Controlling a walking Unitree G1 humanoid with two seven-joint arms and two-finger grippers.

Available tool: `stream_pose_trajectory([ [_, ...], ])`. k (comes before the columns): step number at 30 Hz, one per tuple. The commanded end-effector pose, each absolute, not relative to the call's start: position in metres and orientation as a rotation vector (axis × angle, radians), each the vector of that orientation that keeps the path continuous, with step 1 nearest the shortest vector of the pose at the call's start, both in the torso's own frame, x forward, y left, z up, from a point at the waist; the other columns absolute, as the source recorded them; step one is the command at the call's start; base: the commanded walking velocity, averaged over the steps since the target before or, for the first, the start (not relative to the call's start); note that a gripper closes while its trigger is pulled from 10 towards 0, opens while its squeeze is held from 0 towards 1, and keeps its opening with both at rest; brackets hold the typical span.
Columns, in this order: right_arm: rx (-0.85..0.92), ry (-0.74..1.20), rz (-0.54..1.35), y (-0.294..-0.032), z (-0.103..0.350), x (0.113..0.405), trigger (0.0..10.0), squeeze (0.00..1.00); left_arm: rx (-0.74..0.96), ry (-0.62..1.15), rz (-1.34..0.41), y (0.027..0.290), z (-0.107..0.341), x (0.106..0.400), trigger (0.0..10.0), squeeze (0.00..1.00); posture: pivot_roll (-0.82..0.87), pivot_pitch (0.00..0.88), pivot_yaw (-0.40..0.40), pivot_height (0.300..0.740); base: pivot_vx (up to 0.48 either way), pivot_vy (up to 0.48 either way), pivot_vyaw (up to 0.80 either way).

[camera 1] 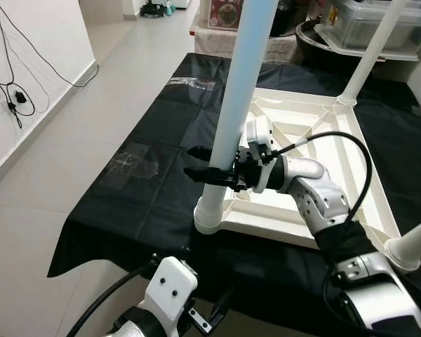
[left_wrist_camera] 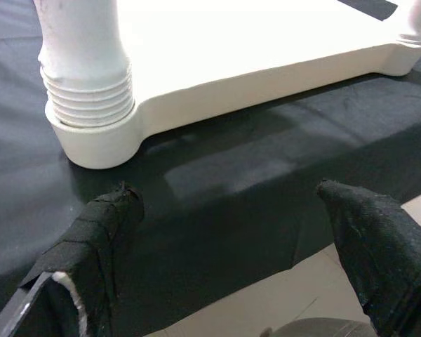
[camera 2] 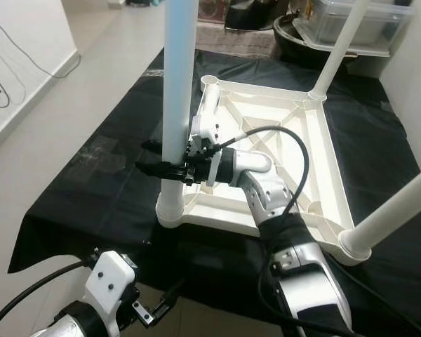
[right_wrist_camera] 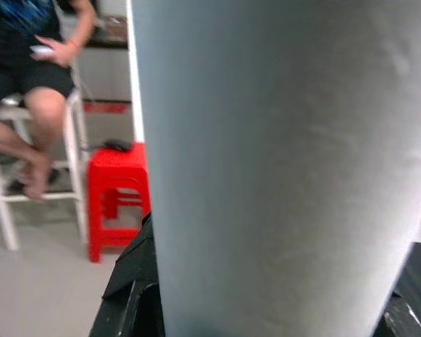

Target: Building children table

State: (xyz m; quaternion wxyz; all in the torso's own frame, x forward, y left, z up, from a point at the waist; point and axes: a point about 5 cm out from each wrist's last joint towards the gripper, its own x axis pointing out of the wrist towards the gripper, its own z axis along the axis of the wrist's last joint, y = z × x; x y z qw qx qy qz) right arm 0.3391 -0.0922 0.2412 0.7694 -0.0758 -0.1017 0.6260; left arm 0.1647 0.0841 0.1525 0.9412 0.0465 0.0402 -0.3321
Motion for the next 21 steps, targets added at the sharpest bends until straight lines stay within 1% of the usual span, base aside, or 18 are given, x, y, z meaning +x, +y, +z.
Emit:
stream_pose_trajectory([
  [1,-0.191,-0.046,1.237,-0.101,0.209,0.342,10.0,0.0,0.09,0.095,-0.674,0.084,0.148,0.166,10.0,0.0,0.21,0.171,-0.087,0.74,0.0,0.0,0.0],
  [2,-0.201,-0.015,1.14,-0.102,0.206,0.345,10.0,0.0,0.095,0.092,-0.672,0.085,0.147,0.168,10.0,0.0,0.2,0.162,-0.083,0.74,0.0,0.0,0.0],
  [3,-0.201,-0.015,1.14,-0.102,0.206,0.345,10.0,0.0,0.095,0.092,-0.672,0.085,0.147,0.168,10.0,0.0,0.2,0.162,-0.083,0.74,0.0,0.0,0.0],
  [5,-0.187,0.051,0.864,-0.105,0.202,0.354,10.0,0.0,0.1,0.088,-0.667,0.086,0.145,0.173,10.0,0.0,0.2,0.147,-0.084,0.74,0.0,0.0,0.0],
  [6,-0.187,0.051,0.864,-0.105,0.202,0.354,10.0,0.0,0.1,0.088,-0.667,0.086,0.145,0.173,10.0,0.0,0.2,0.147,-0.084,0.74,0.0,0.0,0.0],
  [7,-0.155,0.073,0.741,-0.107,0.201,0.357,10.0,0.0,0.102,0.087,-0.663,0.086,0.144,0.176,10.0,0.0,0.2,0.144,-0.083,0.74,0.0,0.0,0.0],
  [8,-0.155,0.073,0.741,-0.107,0.201,0.357,10.0,0.0,0.102,0.087,-0.663,0.086,0.144,0.176,10.0,0.0,0.2,0.144,-0.083,0.74,0.0,0.0,0.0],
  [9,-0.101,0.095,0.621,-0.109,0.2,0.359,10.0,0.0,0.103,0.084,-0.66,0.086,0.143,0.178,10.0,0.0,0.2,0.14,-0.084,0.74,0.0,0.0,0.0],
  [11,-0.002,0.127,0.474,-0.11,0.196,0.361,10.0,0.0,0.107,0.082,-0.654,0.087,0.142,0.18,10.0,0.0,0.19,0.134,-0.084,0.74,0.0,0.0,0.0],
  [13,0.043,0.121,0.391,-0.109,0.193,0.36,10.0,0.0,0.108,0.08,-0.65,0.088,0.141,0.182,10.0,0.0,0.2,0.127,-0.086,0.74,0.0,0.0,0.0],
  [14,0.043,0.121,0.391,-0.109,0.193,0.36,10.0,0.0,0.108,0.08,-0.65,0.088,0.141,0.182,10.0,0.0,0.2,0.127,-0.086,0.74,0.0,0.0,0.0],
  [17,-0.006,0.083,0.261,-0.109,0.187,0.352,10.0,0.0,0.106,0.078,-0.643,0.09,0.14,0.185,10.0,0.0,0.2,0.123,-0.086,0.74,0.0,0.0,0.0],
  [19,0.025,0.111,0.196,-0.108,0.183,0.349,10.0,0.0,0.105,0.076,-0.643,0.09,0.139,0.185,10.0,0.0,0.2,0.123,-0.086,0.74,0.0,0.0,0.0],
  [21,0.053,0.094,0.112,-0.111,0.182,0.346,10.0,0.0,0.106,0.073,-0.642,0.09,0.139,0.186,10.0,0.0,0.2,0.12,-0.088,0.74,0.0,0.0,0.0],
])
